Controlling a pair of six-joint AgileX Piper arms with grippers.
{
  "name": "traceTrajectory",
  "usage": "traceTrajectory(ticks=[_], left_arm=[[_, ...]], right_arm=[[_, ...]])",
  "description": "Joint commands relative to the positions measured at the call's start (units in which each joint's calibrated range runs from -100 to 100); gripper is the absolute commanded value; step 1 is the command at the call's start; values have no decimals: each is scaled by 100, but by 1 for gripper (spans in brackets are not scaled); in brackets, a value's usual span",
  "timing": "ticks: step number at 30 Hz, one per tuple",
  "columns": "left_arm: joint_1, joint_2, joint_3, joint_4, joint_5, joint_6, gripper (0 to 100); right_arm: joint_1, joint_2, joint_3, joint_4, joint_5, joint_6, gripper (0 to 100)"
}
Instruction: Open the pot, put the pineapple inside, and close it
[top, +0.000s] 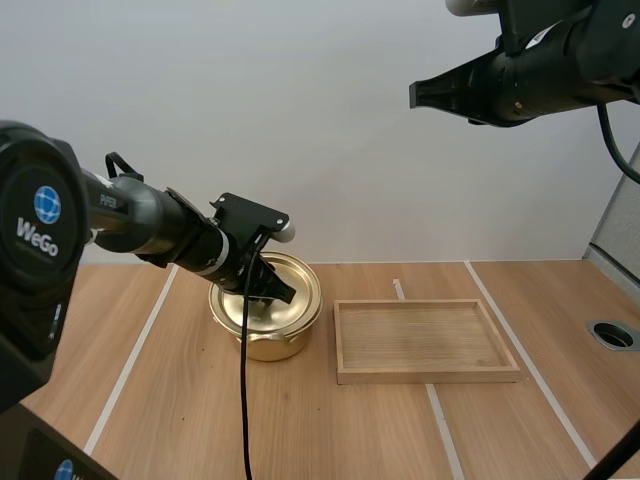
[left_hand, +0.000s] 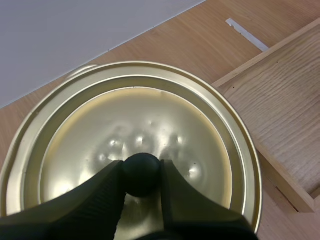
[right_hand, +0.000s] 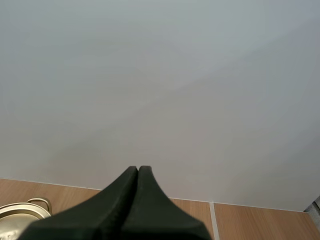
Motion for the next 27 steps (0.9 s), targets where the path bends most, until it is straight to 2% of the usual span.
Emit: traceTrajectory(ticks=[1, 27], left_arm=[[-10, 24, 9, -42, 105, 30, 0], [-10, 865, 9, -42, 65, 108, 0]], right_arm=[[-26, -72, -29, -7, -35, 17, 0], [-26, -72, -29, -7, -35, 17, 0]])
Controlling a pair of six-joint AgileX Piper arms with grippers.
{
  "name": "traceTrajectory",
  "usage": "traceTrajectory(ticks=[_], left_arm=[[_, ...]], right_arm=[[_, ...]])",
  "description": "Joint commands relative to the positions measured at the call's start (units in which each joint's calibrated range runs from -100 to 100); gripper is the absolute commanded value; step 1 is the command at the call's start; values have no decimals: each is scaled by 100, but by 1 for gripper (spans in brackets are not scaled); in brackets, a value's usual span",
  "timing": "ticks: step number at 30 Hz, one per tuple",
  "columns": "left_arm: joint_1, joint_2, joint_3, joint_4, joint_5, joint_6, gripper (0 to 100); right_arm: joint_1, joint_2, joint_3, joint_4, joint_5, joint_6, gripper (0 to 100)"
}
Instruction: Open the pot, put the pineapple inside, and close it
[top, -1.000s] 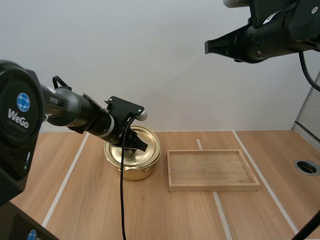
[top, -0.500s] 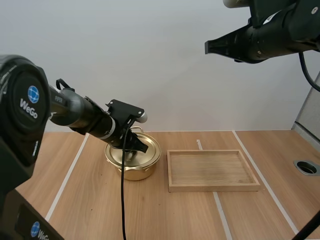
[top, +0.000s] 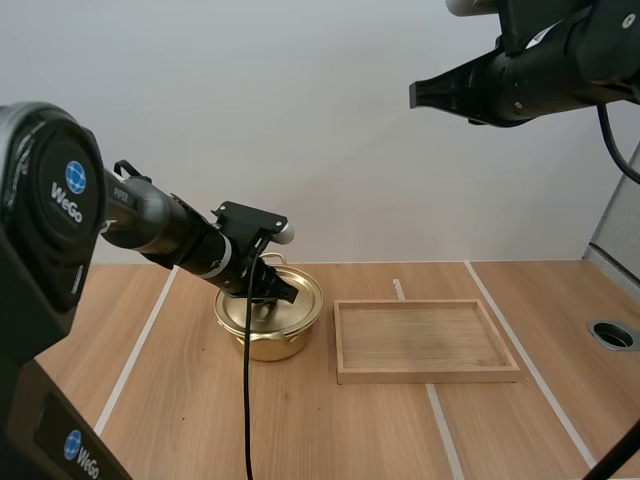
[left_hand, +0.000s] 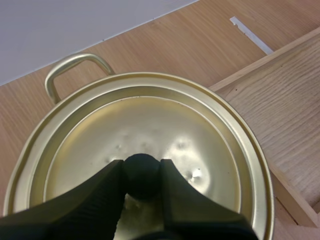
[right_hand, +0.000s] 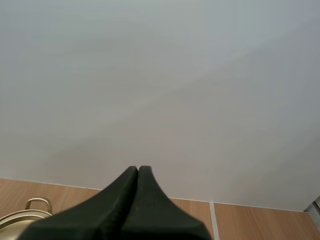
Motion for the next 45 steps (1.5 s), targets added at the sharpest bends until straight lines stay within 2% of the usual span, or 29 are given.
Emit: traceTrajectory(ticks=[1, 4, 7, 10, 14, 21, 29, 33, 45], left_arm=[[-10, 227, 119, 270, 51, 98, 0], [-10, 206, 119, 270, -218, 98, 0], [-10, 202, 119, 253, -533, 98, 11], [-10, 202, 119, 210, -695, 98, 39], [-10, 202, 119, -173, -794, 98, 100], [-10, 121, -303, -335, -436, 55, 100], [-10, -786, -815, -335, -101, -308, 100], [-10, -1558, -916, -335, -389, -319, 100], [-10, -3868, -916, -335, -2304, -319, 100]], right_arm=[[-26, -72, -29, -7, -35, 17, 0], [-26, -72, -29, -7, -35, 17, 0], [-26, -72, -29, -7, -35, 17, 0], [-26, -72, -29, -7, -35, 17, 0], [-26, -72, -29, -7, -35, 17, 0], [-26, -72, -29, -7, -35, 17, 0], [-26, -72, -29, -7, -35, 17, 0], [-26, -72, -29, -7, -35, 17, 0], [-26, -72, -29, -7, -35, 17, 0]])
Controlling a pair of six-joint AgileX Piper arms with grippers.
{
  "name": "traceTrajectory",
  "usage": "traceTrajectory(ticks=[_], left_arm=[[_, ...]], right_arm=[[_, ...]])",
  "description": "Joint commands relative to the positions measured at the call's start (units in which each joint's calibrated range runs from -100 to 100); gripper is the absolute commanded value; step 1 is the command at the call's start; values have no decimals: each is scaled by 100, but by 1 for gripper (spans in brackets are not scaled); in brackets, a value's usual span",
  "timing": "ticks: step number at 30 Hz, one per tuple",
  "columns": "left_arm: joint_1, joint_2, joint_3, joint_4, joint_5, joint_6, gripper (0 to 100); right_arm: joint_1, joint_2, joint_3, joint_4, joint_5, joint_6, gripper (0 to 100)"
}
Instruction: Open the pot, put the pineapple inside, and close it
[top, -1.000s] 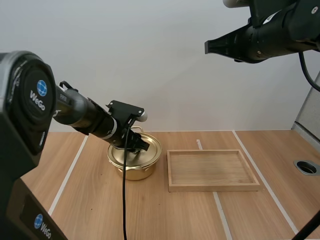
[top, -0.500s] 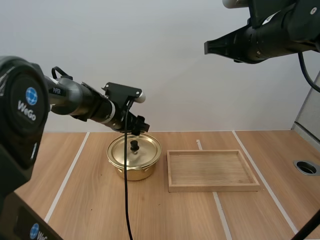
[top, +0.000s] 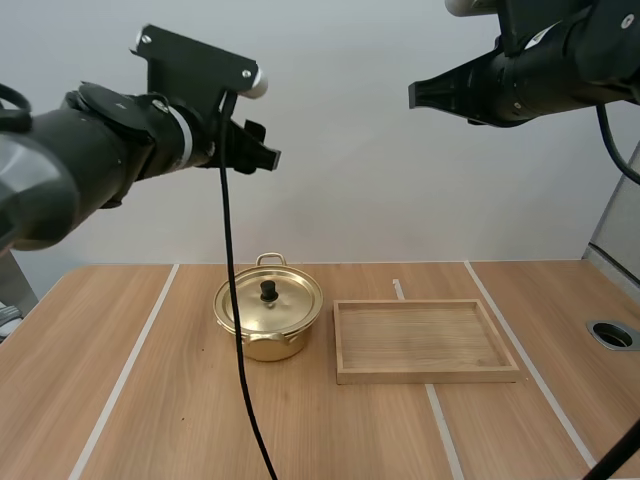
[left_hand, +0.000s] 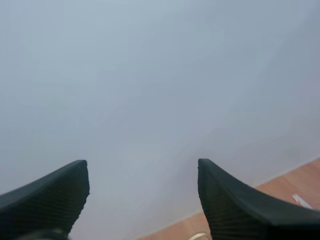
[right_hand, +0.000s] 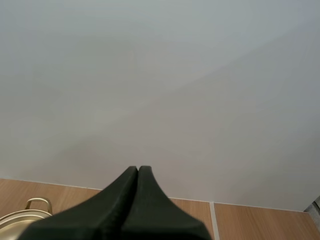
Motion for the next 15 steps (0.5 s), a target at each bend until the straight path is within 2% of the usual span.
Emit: traceTrajectory(ticks=[1, 6, 11, 15], left_arm=[[-10, -533, -30, -10, -584, -50, 100], [-10, -1182, -30, 58, -1523, -41, 100], [-10, -1753, -30, 691, -2305, 63, 100], [-10, -2048, -30, 788, -3207, 63, 100]], right_arm=[[-26, -72, -29, -7, -35, 17, 0], [-26, -72, -29, -7, -35, 17, 0], [-26, -72, -29, -7, -35, 17, 0], [-26, -72, -29, -7, -35, 17, 0]])
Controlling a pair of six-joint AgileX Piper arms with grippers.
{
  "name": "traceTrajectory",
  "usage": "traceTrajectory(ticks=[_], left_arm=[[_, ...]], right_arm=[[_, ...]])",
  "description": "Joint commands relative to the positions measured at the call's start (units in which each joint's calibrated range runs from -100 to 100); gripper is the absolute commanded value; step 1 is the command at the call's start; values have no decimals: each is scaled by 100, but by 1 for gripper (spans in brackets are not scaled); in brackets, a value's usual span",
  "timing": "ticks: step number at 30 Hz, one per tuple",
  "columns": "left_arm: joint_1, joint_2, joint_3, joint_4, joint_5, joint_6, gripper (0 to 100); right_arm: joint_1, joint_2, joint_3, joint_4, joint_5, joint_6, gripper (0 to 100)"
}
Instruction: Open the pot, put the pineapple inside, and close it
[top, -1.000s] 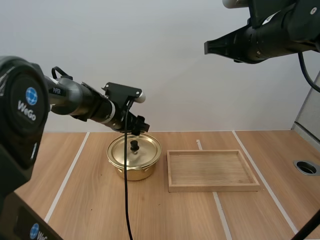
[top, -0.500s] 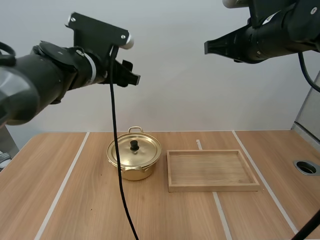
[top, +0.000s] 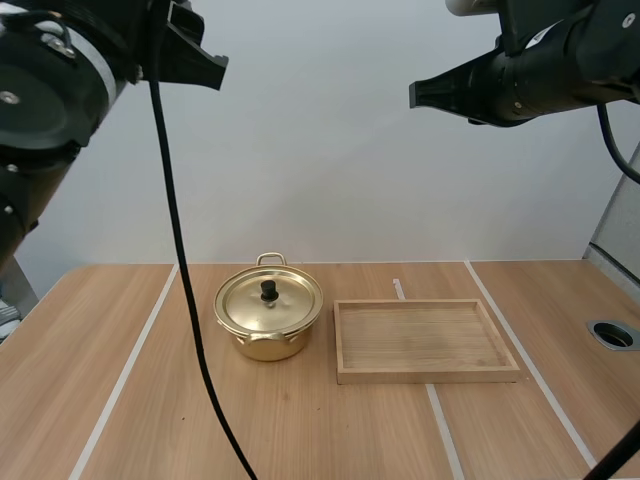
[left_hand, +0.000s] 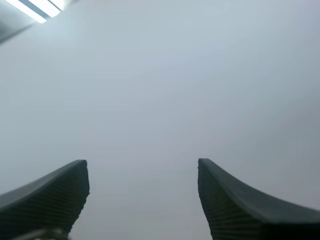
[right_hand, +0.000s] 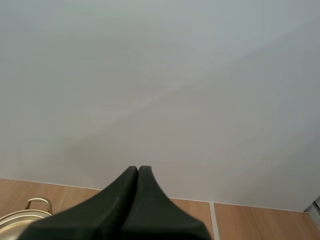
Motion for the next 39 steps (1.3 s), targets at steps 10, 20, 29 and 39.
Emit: traceTrajectory(ticks=[10, 20, 29, 39], left_arm=[[-10, -578, 2, -35, -1078, -179, 83], [-10, -1469, 1486, -18, -3377, -1061, 0], [-10, -2111, 3511, 1469, -4180, -3141, 0], [-10, -2831, 5318, 2162, -913, -4005, 0]], right_arm=[[-26, -72, -29, -7, -35, 17, 0], [-26, -72, -29, -7, -35, 17, 0], [-26, -72, -29, -7, -35, 17, 0], [-26, -72, -29, -7, -35, 17, 0]])
